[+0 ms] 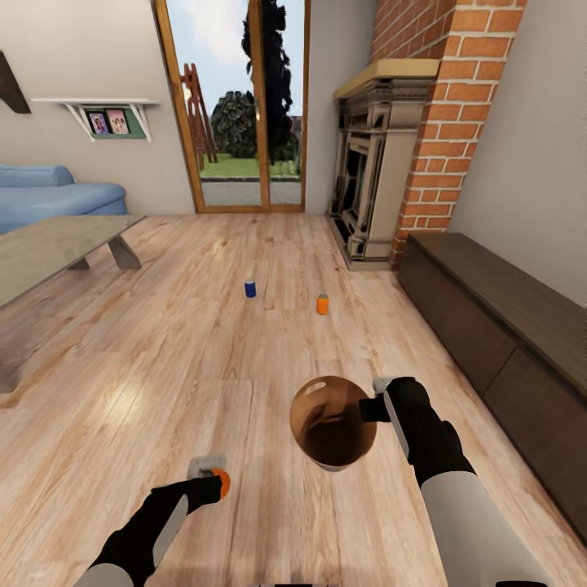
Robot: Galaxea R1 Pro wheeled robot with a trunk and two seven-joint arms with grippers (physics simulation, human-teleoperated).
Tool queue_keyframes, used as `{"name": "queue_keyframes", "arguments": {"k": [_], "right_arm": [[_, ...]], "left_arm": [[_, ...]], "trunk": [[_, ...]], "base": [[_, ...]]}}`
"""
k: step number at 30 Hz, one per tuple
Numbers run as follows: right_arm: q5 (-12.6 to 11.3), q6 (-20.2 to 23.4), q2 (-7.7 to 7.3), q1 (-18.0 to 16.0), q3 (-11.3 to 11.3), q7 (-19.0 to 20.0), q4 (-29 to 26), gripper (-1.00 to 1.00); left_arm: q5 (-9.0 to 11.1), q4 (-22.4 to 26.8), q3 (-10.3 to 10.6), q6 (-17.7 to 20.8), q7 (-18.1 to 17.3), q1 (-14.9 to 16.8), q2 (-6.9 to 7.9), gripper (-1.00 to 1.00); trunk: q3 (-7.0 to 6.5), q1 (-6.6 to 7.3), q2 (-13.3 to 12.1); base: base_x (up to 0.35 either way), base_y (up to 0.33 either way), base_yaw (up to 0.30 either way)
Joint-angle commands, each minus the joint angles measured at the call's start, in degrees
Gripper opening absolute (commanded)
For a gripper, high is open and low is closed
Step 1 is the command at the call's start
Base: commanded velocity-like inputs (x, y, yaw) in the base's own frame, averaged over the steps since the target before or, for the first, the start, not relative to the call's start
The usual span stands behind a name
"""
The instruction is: Put the three can of soda from the living room inside the tash can in the kitchen.
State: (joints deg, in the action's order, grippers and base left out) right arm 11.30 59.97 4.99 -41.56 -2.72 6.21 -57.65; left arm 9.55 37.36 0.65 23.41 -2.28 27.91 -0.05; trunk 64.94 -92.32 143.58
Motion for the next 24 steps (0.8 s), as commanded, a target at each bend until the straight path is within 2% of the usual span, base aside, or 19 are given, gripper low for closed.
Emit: {"name": "queue_keyframes", "arguments": {"k": [1,2,8,14,15,16,22,24], "right_arm": [[-1.0,0.0,0.01,0.0,0.0,0.3,0.0,-1.0],[-1.0,0.0,0.02,0.0,0.0,0.2,0.0,-1.0],[-0.9,0.0,0.02,0.0,0.0,0.2,0.1,-1.0],[-0.9,0.0,0.02,0.0,-0.1,0.2,0.5,-1.0],[-0.8,0.0,0.02,0.0,-0.1,0.2,0.7,-1.0],[-0.8,0.0,0.02,0.0,-0.1,0.1,0.7,-1.0],[-0.7,0.0,0.02,-0.1,-0.1,-0.6,2.0,-1.0],[-0.7,0.0,0.03,-0.2,-0.1,-1.3,3.4,-1.0]], "left_arm": [[0.0,2.0,0.0,1.2,0.0,-0.6,-0.01,-1.0],[0.0,6.1,0.0,3.6,0.0,-1.5,-0.02,-1.0],[0.2,18.4,-0.1,11.8,-0.1,-4.0,-0.03,-1.0],[0.4,31.3,-0.2,21.0,-0.1,-5.2,-0.03,-1.0],[1.2,37.8,-0.2,25.8,-0.1,-5.5,-0.03,-1.0],[1.7,39.8,-0.2,27.5,-0.1,-5.6,-0.03,-1.0],[4.8,50.0,-0.2,36.3,-0.1,-6.0,-0.01,-1.0],[5.7,50.8,-0.2,36.6,-0.1,-6.0,-0.05,-1.0]], "trunk": [[-0.23,0.03,0.0],[-0.45,0.05,0.0],[-1.78,0.21,-0.1],[-3.11,0.36,-0.2],[-3.33,0.39,-0.2],[-3.55,0.41,-0.2],[-4.88,0.57,-0.3],[-5.33,0.62,-0.3]], "base": [[0.0,0.0,0.0],[0.0,0.0,0.0],[0.0,0.0,0.0],[0.0,0.0,0.0],[0.0,0.0,0.0],[0.0,0.0,0.0],[0.0,0.0,0.0],[0.0,0.0,0.0]]}}
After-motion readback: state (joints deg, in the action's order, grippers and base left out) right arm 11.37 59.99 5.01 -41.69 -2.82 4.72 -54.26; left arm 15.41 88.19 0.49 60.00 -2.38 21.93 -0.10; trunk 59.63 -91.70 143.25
